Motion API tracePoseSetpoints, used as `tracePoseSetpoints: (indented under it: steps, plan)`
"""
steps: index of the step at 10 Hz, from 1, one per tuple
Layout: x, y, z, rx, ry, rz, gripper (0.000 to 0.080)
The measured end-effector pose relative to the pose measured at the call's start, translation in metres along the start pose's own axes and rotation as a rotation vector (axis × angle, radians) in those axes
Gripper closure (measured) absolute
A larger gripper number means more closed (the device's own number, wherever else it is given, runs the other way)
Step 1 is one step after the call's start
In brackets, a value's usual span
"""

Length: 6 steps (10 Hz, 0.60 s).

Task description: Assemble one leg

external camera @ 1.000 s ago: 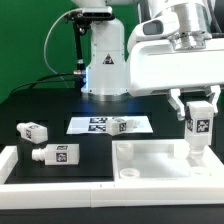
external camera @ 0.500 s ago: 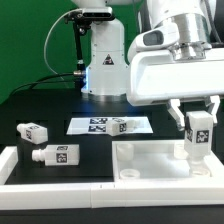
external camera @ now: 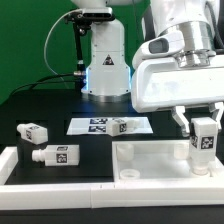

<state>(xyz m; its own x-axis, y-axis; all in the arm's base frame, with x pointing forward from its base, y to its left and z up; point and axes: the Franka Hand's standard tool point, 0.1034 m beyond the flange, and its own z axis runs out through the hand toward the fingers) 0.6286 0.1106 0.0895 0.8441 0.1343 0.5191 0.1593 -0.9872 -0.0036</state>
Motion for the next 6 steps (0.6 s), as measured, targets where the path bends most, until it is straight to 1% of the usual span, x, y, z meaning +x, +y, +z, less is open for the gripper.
tracePoseSetpoints:
  steps: [3,6]
  plan:
    - [-0.0041,0.0000,0.0065,-0.005,0.012,-0.001,0.0514]
    - [-0.0013,-0.0014,0.0085,-0.021,0.077,-0.007,0.0514]
